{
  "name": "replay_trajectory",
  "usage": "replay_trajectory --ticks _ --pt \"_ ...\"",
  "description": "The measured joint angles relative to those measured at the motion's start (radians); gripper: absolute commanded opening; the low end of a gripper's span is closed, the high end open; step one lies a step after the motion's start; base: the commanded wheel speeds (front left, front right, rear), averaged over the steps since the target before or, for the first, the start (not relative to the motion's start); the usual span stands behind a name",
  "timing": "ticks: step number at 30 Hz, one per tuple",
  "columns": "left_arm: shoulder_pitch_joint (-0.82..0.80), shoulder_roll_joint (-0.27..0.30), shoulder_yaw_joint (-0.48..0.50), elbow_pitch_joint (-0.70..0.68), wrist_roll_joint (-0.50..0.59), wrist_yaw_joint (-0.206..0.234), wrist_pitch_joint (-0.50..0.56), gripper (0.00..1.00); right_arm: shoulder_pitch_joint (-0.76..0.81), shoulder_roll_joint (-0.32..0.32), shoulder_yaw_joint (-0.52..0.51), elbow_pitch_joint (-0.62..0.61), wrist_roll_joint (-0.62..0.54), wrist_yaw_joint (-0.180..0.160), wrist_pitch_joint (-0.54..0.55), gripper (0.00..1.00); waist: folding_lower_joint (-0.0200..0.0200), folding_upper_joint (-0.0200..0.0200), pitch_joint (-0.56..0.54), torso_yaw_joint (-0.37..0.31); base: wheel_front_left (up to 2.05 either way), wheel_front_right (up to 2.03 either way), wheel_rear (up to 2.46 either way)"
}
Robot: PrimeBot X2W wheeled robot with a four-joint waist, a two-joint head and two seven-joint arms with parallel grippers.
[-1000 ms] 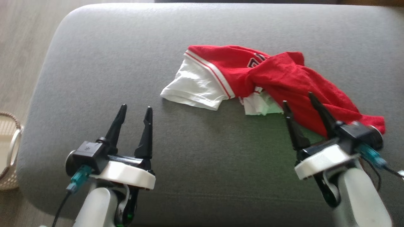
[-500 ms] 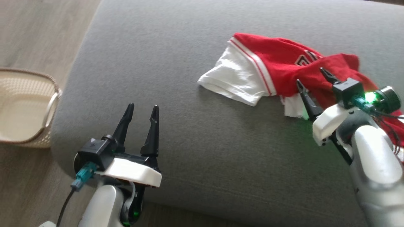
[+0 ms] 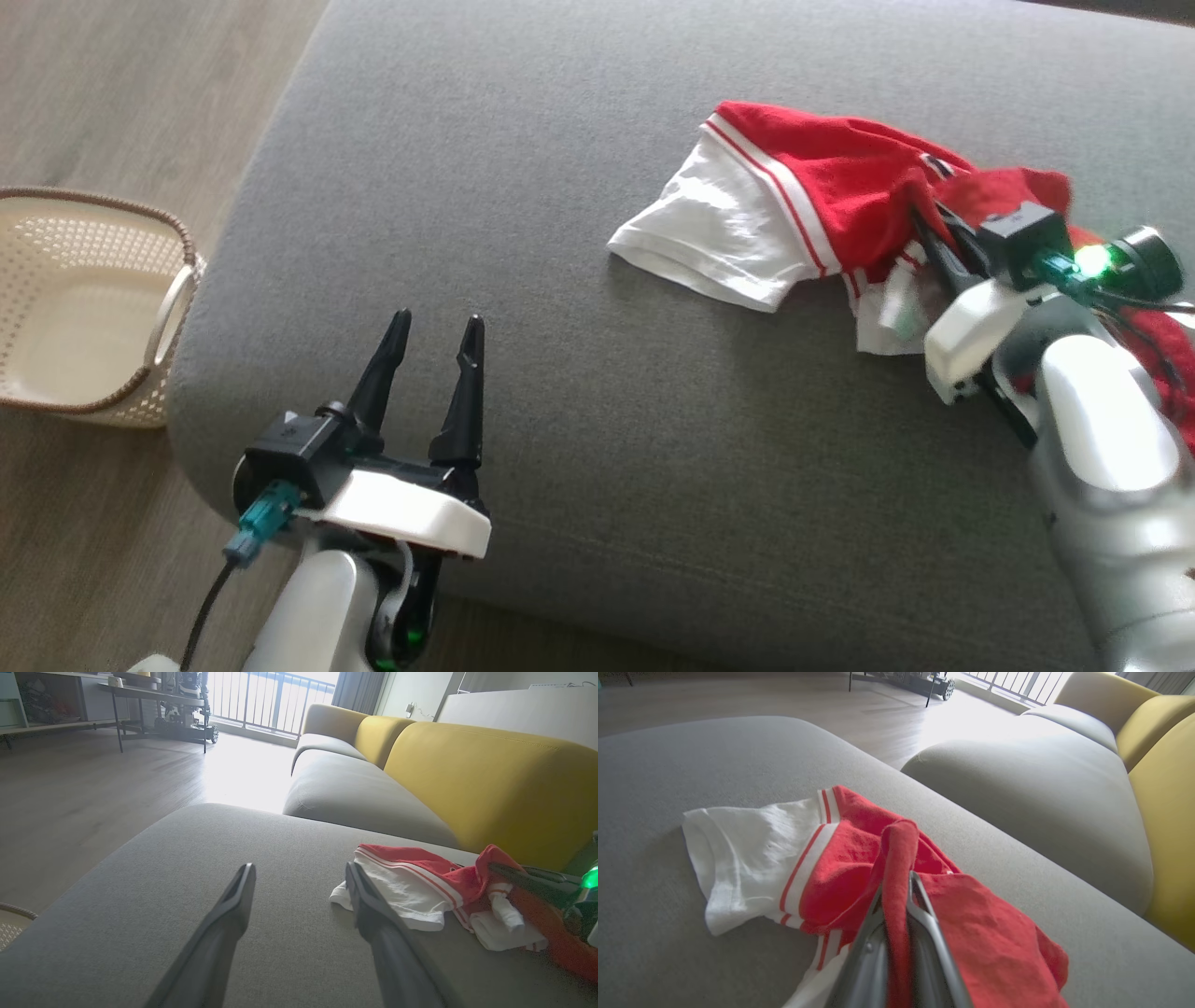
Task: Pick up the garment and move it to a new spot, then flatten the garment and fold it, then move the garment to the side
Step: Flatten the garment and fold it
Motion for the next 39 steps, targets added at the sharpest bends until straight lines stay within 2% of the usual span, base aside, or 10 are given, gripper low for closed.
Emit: replay_trajectory --ticks 7,15,18,21,25,29,35,36,37,39 --pt "0.0 0.0 0.006 0.004 0.0 -0.002 0.0 1.0 -0.1 0.008 0.028 0.023 0.018 0.0 -0.029 0.0 0.0 0.0 -0.028 -0.034 0.0 0.0 0.0" --pt "0.0 0.0 0.001 0.007 0.0 -0.002 0.0 1.0 -0.361 -0.031 0.038 0.035 0.017 0.0 -0.063 0.0 0.0 0.0 -0.064 -0.048 0.0 0.0 0.0" --pt "0.004 0.0 0.005 0.007 0.0 -0.002 0.0 1.0 -0.422 -0.031 0.052 -0.003 0.004 0.0 -0.07 0.0 0.0 0.0 -0.073 -0.046 0.0 0.0 0.0" --pt "0.006 0.0 0.008 0.007 0.0 -0.002 0.0 1.0 -0.431 -0.033 0.093 -0.113 -0.014 0.0 -0.075 0.0 0.0 0.0 -0.077 -0.045 0.0 0.0 0.0" --pt "0.009 0.0 0.011 0.007 0.0 -0.001 0.0 1.0 -0.378 -0.056 0.244 -0.215 -0.014 0.0 -0.077 0.0 0.0 0.0 -0.084 -0.048 0.0 0.0 0.0" --pt "0.019 0.0 0.012 0.004 0.0 0.0 0.0 1.0 -0.181 -0.089 0.398 -0.198 0.029 0.0 -0.077 0.0 0.0 0.0 -0.089 -0.054 0.0 0.0 0.0" --pt "0.031 0.0 0.018 0.007 -0.006 0.0 0.0 1.0 0.089 -0.112 0.56 -0.171 0.142 0.0 -0.076 0.0 0.0 0.0 -0.089 -0.082 0.0 0.0 0.0" --pt "0.031 0.0 0.02 0.009 -0.006 -0.001 0.0 1.0 0.11 -0.113 0.58 -0.171 0.159 0.0 -0.074 0.31 0.0 0.0 -0.09 -0.089 0.0 0.0 0.0" --pt "0.031 0.0 0.022 0.012 -0.006 -0.002 0.0 1.0 0.129 -0.113 0.589 -0.171 0.181 0.0 -0.063 1.0 0.0 0.0 -0.09 -0.096 0.0 0.0 0.0" --pt "0.031 0.0 0.03 0.019 -0.004 -0.003 0.0 1.0 0.153 -0.119 0.606 -0.172 0.227 0.0 -0.026 1.0 0.0 0.0 -0.093 -0.112 0.0 0.0 0.0"
